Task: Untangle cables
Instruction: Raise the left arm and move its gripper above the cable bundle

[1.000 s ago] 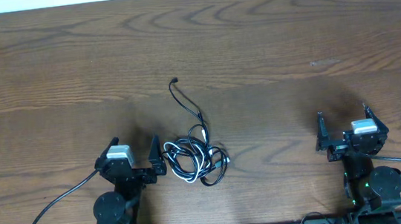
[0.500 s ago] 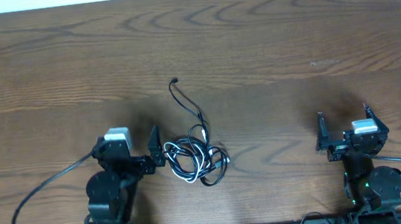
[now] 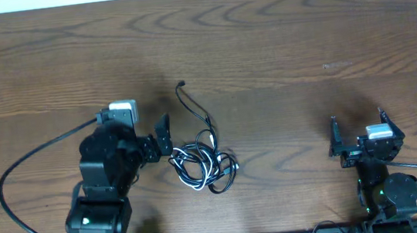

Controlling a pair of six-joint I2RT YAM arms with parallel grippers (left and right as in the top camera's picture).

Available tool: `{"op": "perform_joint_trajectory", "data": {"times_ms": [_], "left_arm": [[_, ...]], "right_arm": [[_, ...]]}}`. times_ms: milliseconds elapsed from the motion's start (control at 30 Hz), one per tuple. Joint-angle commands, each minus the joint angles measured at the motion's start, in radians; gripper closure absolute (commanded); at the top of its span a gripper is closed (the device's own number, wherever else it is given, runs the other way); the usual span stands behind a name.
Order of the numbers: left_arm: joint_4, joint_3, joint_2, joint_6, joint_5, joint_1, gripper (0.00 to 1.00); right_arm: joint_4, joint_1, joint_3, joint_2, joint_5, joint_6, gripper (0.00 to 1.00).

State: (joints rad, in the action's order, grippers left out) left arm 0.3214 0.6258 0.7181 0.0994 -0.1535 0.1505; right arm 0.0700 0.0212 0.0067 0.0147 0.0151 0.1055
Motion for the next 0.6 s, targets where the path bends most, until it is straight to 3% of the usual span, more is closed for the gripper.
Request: {"op": "perform_joint_trajectory", "data": {"times_ms": [0,567], "left_arm": [[0.049,0.118,0.066,-0.018,-0.081,-0.005,0.0],[0.277,0.402,0.308,-0.062,-0.286,-0.005,0.0]], "right_arm": [[0.003,0.005,-0.001,-0.008,0.005,-0.014,0.01],[0.003,0.005,-0.001,-0.008,0.005,-0.014,0.01]]}}
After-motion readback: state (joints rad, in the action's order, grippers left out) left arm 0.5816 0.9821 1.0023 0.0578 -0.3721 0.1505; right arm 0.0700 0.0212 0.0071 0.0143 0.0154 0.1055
